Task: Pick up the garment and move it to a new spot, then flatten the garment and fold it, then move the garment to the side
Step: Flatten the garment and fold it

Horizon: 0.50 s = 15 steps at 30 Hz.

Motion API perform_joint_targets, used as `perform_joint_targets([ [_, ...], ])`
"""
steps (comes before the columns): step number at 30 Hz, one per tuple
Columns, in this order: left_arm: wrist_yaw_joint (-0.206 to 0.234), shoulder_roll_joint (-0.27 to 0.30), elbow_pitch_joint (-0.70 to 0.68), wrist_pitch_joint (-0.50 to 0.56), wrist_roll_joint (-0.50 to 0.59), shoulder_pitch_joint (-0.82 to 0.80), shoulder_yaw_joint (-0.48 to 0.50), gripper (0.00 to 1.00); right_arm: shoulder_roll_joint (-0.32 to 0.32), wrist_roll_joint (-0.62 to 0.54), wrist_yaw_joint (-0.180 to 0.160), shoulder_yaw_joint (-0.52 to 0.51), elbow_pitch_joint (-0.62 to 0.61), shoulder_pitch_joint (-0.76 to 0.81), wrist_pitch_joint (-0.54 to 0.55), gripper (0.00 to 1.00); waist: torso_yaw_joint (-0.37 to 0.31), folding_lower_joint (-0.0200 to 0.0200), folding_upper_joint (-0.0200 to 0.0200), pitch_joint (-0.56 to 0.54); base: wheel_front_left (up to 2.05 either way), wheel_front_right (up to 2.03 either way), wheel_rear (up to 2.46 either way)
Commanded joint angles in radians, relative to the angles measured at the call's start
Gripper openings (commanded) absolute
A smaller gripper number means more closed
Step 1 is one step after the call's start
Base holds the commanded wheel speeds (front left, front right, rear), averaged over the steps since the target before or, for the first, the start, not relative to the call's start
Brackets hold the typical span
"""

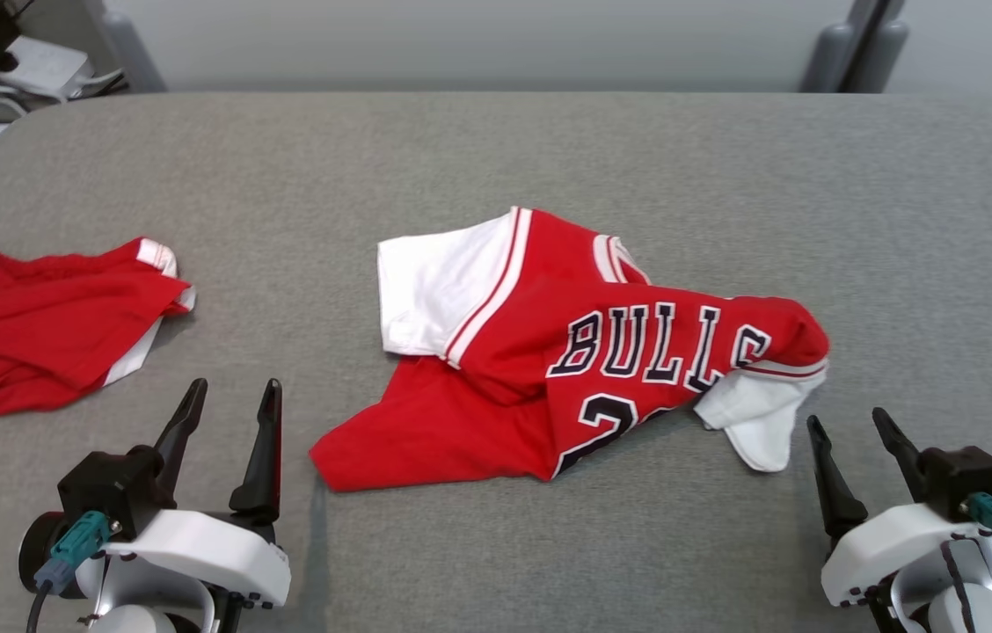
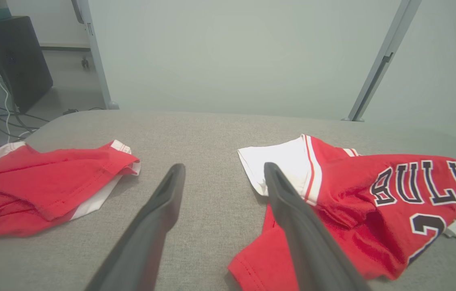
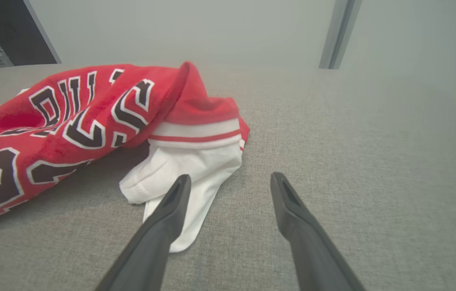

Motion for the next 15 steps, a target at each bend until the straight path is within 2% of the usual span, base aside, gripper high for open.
perform_joint_targets([
  [1,-0.01,0.018,-0.01,-0.016,-0.004,-0.061,0.039,1.0,-0.015,0.004,0.001,0.038,0.023,-0.049,-0.003,1.0,0.038,0.0,0.0,0.031,0.0,0.0,0.0],
  [8,-0.026,0.0,0.034,-0.044,-0.009,-0.088,0.036,1.0,-0.023,0.018,0.001,0.102,0.199,-0.111,-0.006,1.0,0.074,0.0,0.0,0.055,0.0,0.0,0.0],
  [9,-0.027,-0.002,0.038,-0.047,-0.01,-0.09,0.037,1.0,-0.022,0.022,0.001,0.106,0.216,-0.115,-0.003,0.45,0.074,0.0,0.0,0.056,0.0,0.0,0.0],
  [10,-0.028,-0.003,0.043,-0.051,-0.011,-0.091,0.038,1.0,-0.022,0.025,0.001,0.108,0.229,-0.12,-0.003,0.11,0.072,0.0,0.0,0.057,0.0,0.0,0.0],
  [11,-0.029,-0.004,0.046,-0.055,-0.012,-0.092,0.039,1.0,-0.021,0.029,0.001,0.111,0.241,-0.123,-0.001,0.0,0.071,0.0,0.0,0.057,0.0,0.0,0.0],
  [15,-0.03,-0.007,0.059,-0.067,-0.018,-0.092,0.044,1.0,-0.036,0.044,0.001,0.109,0.249,-0.13,-0.017,0.0,0.053,0.0,0.0,0.056,0.0,0.0,0.0],
])
